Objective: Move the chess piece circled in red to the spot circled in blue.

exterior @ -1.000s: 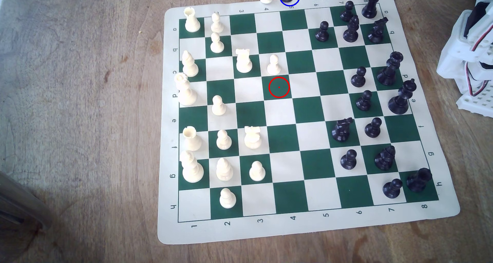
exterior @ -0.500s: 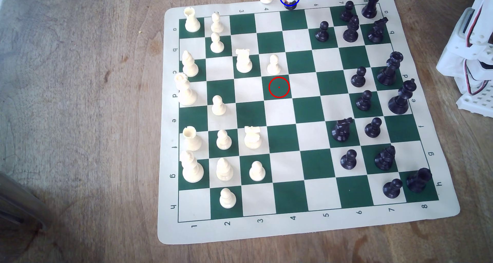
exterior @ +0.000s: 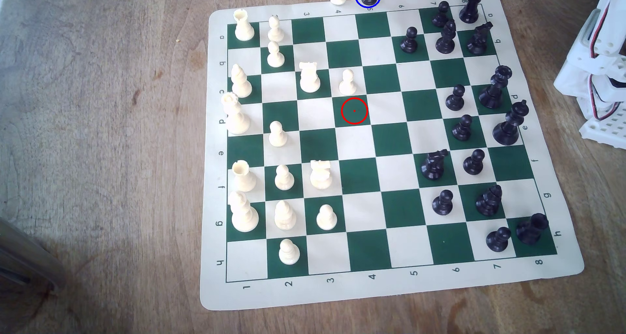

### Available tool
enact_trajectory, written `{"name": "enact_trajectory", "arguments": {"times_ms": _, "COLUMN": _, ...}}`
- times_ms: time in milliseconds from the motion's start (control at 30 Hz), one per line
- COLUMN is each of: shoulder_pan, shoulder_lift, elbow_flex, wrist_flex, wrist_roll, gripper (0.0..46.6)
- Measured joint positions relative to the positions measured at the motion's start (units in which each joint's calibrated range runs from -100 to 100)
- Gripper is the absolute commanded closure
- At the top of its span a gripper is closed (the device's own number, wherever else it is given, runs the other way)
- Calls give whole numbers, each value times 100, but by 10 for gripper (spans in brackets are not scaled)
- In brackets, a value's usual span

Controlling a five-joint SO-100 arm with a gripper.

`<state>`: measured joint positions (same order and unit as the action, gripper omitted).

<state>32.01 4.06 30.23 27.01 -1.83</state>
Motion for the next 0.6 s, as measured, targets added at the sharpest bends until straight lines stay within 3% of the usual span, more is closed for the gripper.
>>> {"name": "enact_trajectory", "arguments": {"times_ms": 100, "shoulder_pan": 0, "shoulder_lift": 8, "elbow_flex": 0, "wrist_flex": -64, "wrist_roll": -88, "gripper": 301}}
{"name": "enact_trajectory", "arguments": {"times_ms": 600, "shoulder_pan": 133, "shoulder_lift": -419, "elbow_flex": 289, "wrist_flex": 127, "wrist_roll": -54, "gripper": 306}}
